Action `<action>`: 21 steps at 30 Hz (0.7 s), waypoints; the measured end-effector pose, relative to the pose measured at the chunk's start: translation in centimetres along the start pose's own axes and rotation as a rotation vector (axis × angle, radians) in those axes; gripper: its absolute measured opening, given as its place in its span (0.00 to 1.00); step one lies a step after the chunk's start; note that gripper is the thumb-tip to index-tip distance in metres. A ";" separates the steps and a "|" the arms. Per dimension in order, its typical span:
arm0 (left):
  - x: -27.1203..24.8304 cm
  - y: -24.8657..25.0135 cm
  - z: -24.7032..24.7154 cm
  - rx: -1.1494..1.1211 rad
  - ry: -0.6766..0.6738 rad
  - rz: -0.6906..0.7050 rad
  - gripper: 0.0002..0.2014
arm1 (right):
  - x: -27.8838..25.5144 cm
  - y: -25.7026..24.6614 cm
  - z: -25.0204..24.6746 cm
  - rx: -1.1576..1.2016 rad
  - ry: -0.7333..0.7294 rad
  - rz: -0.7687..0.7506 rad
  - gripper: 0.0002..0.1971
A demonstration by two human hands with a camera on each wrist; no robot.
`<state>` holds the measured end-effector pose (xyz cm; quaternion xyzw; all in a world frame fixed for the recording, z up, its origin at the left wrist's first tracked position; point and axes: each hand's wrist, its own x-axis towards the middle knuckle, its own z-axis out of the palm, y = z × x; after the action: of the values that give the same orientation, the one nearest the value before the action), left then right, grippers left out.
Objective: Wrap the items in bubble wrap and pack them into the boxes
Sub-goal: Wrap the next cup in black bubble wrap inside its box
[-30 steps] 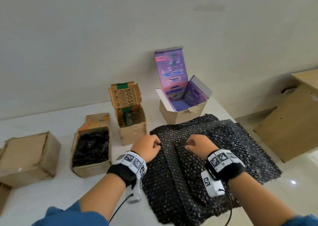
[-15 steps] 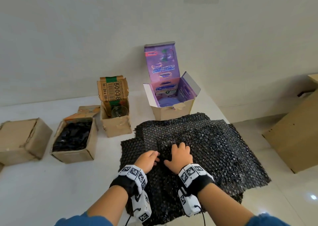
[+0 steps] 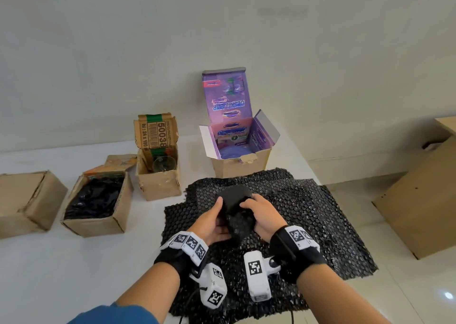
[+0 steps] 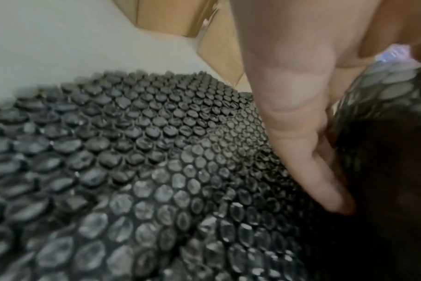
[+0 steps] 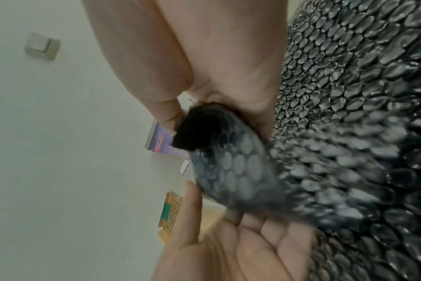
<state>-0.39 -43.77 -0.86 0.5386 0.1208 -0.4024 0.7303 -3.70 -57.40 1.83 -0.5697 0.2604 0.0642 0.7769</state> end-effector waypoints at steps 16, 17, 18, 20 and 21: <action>-5.5 6.8 -10.2 0.145 0.112 0.367 0.12 | 1.2 0.0 8.6 -0.410 -0.158 -0.179 0.30; -5.9 7.5 -11.7 0.181 0.151 0.395 0.13 | 1.3 0.1 10.2 -0.453 -0.165 -0.214 0.30; -6.2 8.2 -13.3 0.226 0.197 0.415 0.15 | 1.6 0.3 12.0 -0.488 -0.170 -0.243 0.29; -6.6 9.7 -16.4 0.297 0.286 0.414 0.19 | 1.9 0.7 15.8 -0.527 -0.165 -0.312 0.26; -6.7 10.5 -18.1 0.307 0.331 0.408 0.21 | 2.1 1.0 17.6 -0.560 -0.135 -0.357 0.26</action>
<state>7.47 -23.75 3.38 0.7142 0.0652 -0.1675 0.6764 3.51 -41.29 3.73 -0.7919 0.0767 0.0337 0.6049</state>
